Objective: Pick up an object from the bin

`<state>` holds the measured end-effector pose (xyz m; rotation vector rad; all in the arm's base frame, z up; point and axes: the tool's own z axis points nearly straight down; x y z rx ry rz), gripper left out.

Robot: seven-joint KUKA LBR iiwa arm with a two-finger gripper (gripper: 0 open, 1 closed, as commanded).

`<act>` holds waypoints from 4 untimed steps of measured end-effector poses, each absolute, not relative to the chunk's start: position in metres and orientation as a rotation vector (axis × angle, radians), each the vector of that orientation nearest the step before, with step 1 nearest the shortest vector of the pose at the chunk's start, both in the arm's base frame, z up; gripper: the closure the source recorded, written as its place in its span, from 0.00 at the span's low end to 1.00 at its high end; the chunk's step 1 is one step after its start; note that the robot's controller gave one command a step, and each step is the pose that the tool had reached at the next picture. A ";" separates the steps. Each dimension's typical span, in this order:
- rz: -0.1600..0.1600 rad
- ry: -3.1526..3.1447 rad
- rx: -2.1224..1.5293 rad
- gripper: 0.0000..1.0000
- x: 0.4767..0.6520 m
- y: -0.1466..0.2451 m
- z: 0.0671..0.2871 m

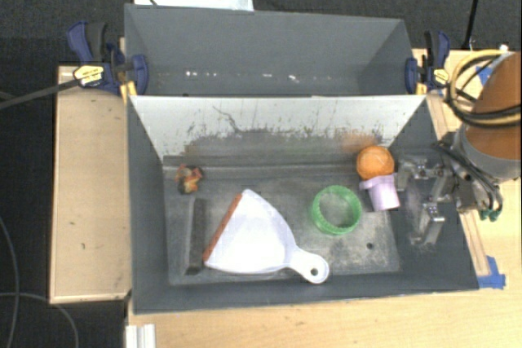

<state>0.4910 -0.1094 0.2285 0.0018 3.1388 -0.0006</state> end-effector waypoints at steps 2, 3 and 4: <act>0.001 3.135 0.221 0.00 0.493 -0.086 0.160; 0.000 3.125 0.278 0.00 0.513 -0.061 0.160; 0.001 3.109 0.393 0.00 0.507 -0.054 0.104</act>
Offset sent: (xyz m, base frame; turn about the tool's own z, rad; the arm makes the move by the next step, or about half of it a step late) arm 0.0118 0.0286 -0.0469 0.1463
